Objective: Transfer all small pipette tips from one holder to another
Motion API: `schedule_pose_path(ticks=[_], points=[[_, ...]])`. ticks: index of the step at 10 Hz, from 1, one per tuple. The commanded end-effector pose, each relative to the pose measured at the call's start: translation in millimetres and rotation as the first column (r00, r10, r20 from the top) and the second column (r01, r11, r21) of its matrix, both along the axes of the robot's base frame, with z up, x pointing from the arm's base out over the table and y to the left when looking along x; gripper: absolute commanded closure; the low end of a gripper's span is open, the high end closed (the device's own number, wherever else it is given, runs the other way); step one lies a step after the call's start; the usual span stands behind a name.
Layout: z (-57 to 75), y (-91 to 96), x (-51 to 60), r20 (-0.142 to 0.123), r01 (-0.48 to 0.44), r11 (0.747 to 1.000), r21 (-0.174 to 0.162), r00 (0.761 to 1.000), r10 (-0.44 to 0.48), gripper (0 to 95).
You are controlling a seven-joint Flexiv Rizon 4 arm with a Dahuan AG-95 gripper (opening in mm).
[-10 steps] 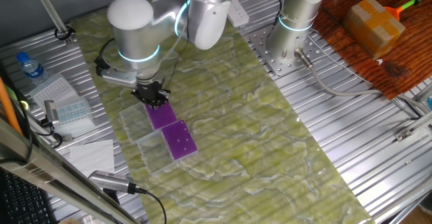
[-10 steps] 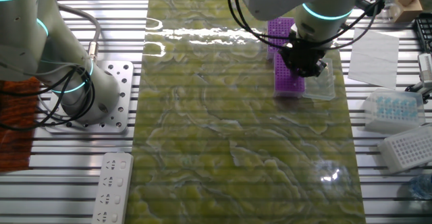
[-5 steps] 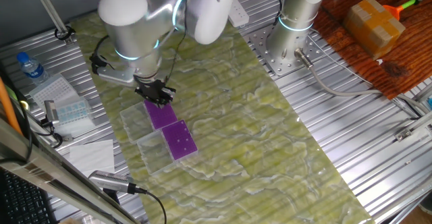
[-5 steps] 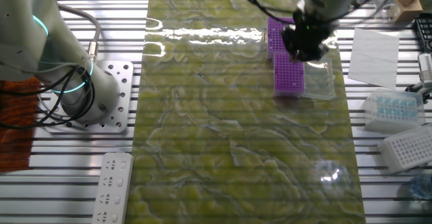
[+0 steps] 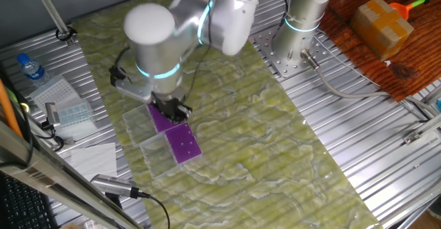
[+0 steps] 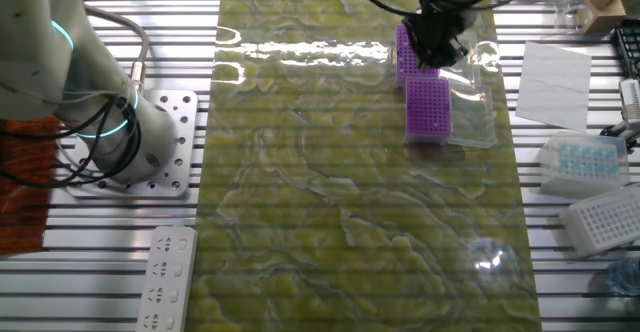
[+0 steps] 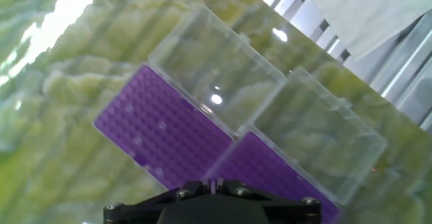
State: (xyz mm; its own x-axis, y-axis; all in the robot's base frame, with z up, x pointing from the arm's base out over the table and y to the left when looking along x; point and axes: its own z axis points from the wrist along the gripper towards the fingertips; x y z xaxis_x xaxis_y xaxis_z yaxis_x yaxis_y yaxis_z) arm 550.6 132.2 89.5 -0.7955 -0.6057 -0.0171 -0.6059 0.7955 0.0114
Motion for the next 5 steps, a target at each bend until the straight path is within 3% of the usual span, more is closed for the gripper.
schedule_pose_path(ticks=[1,5], points=[[-4.1,7.8,0.2,0.012,0.018,1.0,0.001,1.0,-0.018,95.0],[-6.8,16.8,1.3,0.021,0.033,0.999,0.002,0.999,-0.033,95.0]])
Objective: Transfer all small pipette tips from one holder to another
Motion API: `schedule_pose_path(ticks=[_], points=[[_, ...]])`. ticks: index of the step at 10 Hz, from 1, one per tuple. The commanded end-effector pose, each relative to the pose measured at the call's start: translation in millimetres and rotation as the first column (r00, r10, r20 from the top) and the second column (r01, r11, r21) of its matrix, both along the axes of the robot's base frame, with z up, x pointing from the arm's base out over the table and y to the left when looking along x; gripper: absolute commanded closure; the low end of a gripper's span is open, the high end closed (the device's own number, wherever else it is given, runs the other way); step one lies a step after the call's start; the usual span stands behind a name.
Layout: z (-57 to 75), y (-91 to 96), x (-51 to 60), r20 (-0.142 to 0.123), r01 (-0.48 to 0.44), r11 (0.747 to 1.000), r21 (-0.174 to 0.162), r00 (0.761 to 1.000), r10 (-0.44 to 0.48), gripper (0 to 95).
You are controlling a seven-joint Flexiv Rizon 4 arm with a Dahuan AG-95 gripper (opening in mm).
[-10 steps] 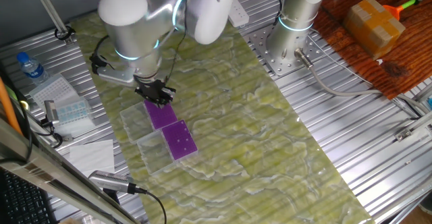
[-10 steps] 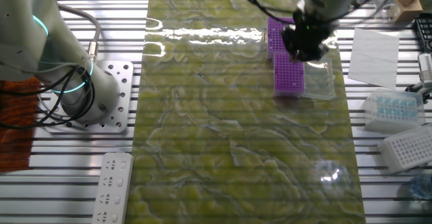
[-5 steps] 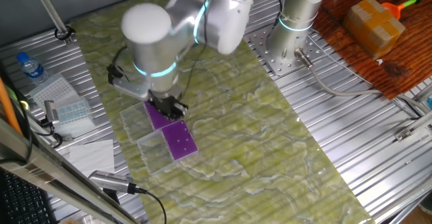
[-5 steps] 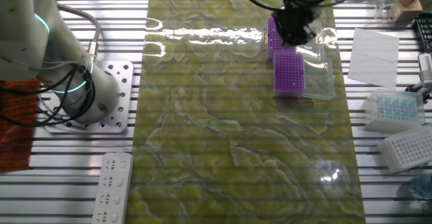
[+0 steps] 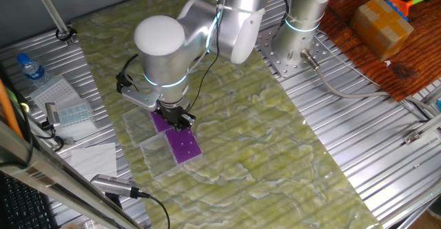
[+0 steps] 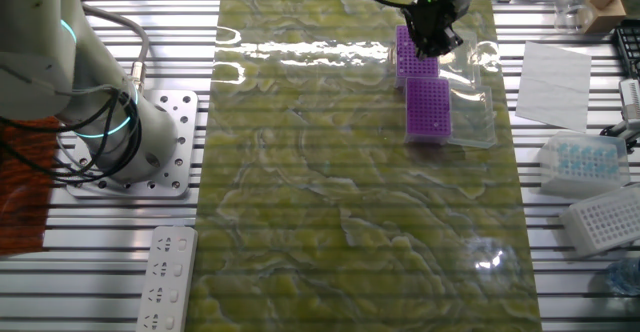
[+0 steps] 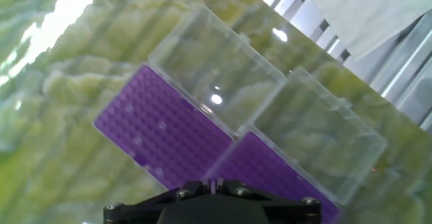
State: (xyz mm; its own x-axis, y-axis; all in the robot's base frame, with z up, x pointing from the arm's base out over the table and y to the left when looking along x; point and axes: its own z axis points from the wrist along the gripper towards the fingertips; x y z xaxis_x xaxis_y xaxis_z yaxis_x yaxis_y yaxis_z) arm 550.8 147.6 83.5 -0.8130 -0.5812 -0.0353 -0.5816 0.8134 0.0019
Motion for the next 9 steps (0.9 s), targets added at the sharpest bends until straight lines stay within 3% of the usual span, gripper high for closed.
schedule_pose_path(ticks=[1,9], points=[[-2.9,3.2,2.2,0.002,0.003,1.0,-0.004,1.0,-0.003,95.0],[-7.5,3.1,3.5,0.007,-0.002,1.0,-0.003,1.0,0.002,95.0]])
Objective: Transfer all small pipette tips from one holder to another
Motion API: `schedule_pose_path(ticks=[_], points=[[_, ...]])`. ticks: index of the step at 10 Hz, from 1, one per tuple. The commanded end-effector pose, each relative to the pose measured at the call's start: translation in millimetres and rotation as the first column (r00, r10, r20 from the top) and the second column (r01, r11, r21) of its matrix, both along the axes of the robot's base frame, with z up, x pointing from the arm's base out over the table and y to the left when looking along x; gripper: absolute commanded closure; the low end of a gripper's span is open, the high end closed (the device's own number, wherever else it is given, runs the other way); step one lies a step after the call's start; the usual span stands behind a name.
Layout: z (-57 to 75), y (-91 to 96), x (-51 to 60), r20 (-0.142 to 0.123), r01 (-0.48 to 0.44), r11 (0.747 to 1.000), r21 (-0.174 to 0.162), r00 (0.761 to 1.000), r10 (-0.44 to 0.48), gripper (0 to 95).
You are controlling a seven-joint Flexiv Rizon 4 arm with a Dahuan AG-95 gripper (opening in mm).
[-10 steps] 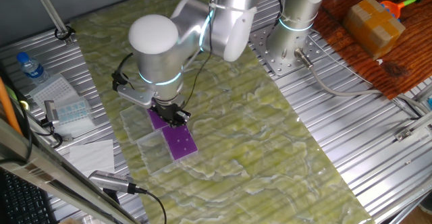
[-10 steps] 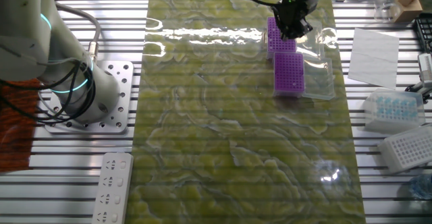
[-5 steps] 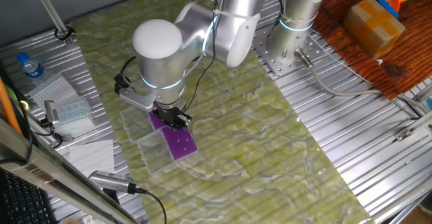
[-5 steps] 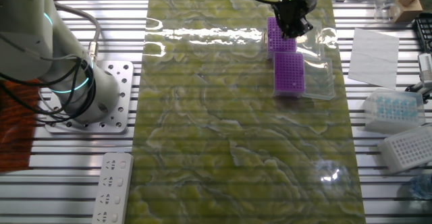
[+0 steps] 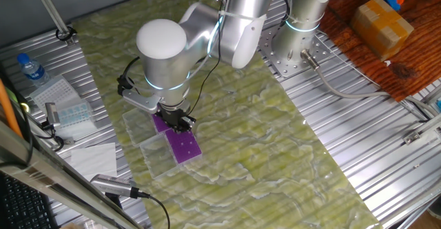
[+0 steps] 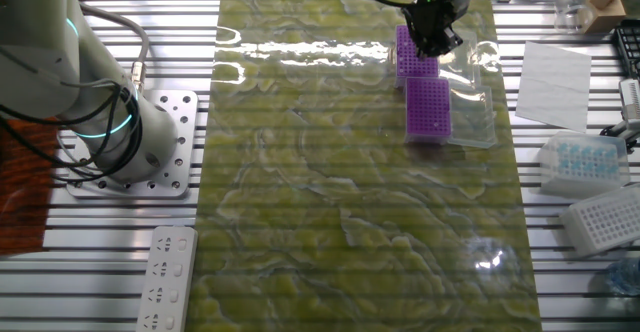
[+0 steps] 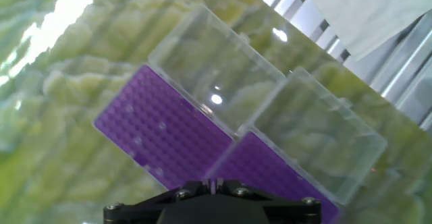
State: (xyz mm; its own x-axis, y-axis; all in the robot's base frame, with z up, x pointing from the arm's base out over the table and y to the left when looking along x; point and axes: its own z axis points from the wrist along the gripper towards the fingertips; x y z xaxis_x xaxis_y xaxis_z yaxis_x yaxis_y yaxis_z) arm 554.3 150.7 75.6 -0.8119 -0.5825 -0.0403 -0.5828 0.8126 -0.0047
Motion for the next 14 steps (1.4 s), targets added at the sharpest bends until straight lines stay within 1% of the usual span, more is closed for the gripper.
schedule_pose_path(ticks=[1,3,4,5,6,8,9,10,11,12,13,14], points=[[-0.5,0.1,0.2,0.0,-0.001,1.0,-0.001,1.0,0.001,95.0],[-1.4,0.2,0.3,0.0,-0.002,1.0,0.0,1.0,0.002,95.0],[-4.6,-0.4,1.1,0.0,-0.022,1.0,0.002,1.0,0.022,95.0],[-4.6,-0.4,1.1,0.0,-0.022,1.0,0.002,1.0,0.022,95.0],[-7.4,-0.9,1.7,0.003,-0.05,0.999,0.003,0.999,0.05,76.0],[-7.4,-0.9,1.7,0.004,-0.057,0.998,0.001,0.998,0.057,76.0],[-7.0,-1.9,1.8,0.005,-0.099,0.995,-0.014,0.995,0.099,57.0],[-7.0,-1.9,1.8,0.005,-0.099,0.995,-0.014,0.995,0.099,57.0],[-5.0,-13.2,3.3,0.003,-0.152,0.988,-0.039,0.988,0.152,57.0],[-3.4,-33.1,5.2,0.002,-0.196,0.98,-0.037,0.981,0.196,57.0],[-3.4,-33.1,5.2,0.002,-0.196,0.98,-0.037,0.981,0.196,57.0],[-3.1,-79.3,6.2,0.001,-0.267,0.963,-0.034,0.964,0.267,57.0]])
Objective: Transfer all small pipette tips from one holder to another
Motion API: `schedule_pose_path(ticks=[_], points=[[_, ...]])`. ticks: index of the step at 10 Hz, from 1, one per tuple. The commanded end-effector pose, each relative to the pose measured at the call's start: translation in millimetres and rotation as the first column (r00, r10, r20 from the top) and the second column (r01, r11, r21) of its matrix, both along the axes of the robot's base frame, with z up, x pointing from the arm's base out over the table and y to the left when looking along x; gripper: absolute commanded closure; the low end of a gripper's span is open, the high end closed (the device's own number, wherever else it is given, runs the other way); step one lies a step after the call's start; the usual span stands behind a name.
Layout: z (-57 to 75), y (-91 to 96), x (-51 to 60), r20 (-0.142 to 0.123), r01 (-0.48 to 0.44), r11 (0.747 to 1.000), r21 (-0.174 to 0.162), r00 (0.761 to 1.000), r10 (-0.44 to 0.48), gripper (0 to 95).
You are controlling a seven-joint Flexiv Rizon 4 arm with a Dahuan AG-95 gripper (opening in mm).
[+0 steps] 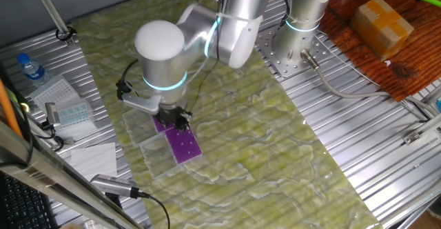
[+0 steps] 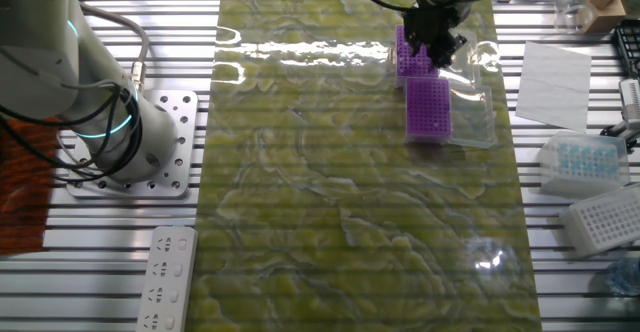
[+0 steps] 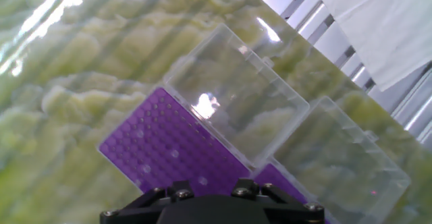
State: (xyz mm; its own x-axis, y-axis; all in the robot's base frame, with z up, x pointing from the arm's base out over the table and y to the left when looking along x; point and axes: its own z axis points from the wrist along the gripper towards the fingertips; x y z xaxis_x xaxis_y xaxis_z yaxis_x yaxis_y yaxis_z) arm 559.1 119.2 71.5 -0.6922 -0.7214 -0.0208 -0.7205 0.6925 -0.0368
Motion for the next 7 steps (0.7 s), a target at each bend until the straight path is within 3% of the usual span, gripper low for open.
schedule_pose_path(ticks=[1,4,7], points=[[-0.1,-65.6,2.5,-0.003,-0.109,0.994,0.002,0.994,0.109,76.0],[-7.4,-97.5,7.9,-0.006,-0.128,0.992,-0.003,0.992,0.128,76.0],[-12.9,-103.3,14.6,0.001,-0.133,0.991,-0.001,0.991,0.133,76.0]])
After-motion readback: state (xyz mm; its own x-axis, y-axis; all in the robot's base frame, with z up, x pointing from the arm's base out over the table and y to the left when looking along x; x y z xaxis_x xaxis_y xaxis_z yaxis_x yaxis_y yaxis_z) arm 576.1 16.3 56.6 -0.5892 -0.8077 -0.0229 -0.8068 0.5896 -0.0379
